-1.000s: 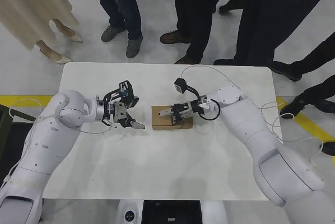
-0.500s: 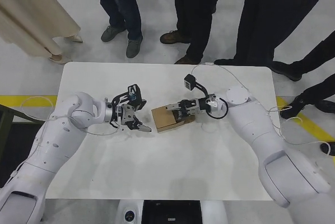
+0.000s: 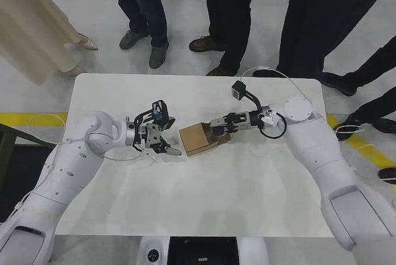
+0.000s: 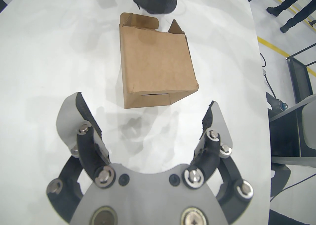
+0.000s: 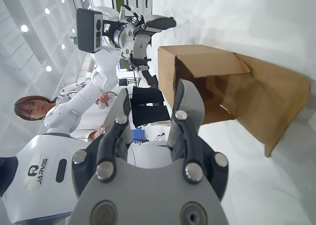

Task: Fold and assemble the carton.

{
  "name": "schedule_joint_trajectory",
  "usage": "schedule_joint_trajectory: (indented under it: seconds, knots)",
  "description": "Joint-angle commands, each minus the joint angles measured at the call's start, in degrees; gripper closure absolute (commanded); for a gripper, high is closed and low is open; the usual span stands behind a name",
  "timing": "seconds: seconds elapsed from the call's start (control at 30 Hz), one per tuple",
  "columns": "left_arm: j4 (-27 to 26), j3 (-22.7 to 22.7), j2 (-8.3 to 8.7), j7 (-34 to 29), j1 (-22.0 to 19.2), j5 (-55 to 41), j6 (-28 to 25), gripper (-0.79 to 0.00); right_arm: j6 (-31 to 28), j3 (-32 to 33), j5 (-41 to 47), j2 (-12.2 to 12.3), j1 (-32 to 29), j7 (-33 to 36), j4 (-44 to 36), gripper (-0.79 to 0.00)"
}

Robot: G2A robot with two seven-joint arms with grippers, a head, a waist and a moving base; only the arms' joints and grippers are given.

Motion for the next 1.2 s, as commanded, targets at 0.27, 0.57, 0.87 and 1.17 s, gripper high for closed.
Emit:
schedule_joint_trajectory:
  seconds: [0.27, 0.57, 0.87, 1.17]
  knots:
    - [-0.1, -0.1, 0.04, 0.2, 0.1, -0.2, 0.1, -0.785, 5.5, 6.9, -3.8, 4.3, -6.9, 0.8, -18.1, 0.0]
    - [-2.4, -0.8, 0.12, 2.0, 1.8, 2.1, 4.6, -0.785, 5.6, 6.8, -4.2, 4.4, -7.2, 0.1, -18.5, 0.0]
    - [-5.0, -0.8, 0.22, 11.8, 5.3, 14.8, 3.0, -0.785, 9.0, 7.5, -9.2, 5.8, -10.3, -0.3, -20.2, 0.0]
    - [-1.5, 0.3, -0.72, 21.6, 5.6, 21.1, 4.6, -0.785, 12.2, 7.3, -13.9, 6.4, -13.2, -7.5, -18.5, 0.0]
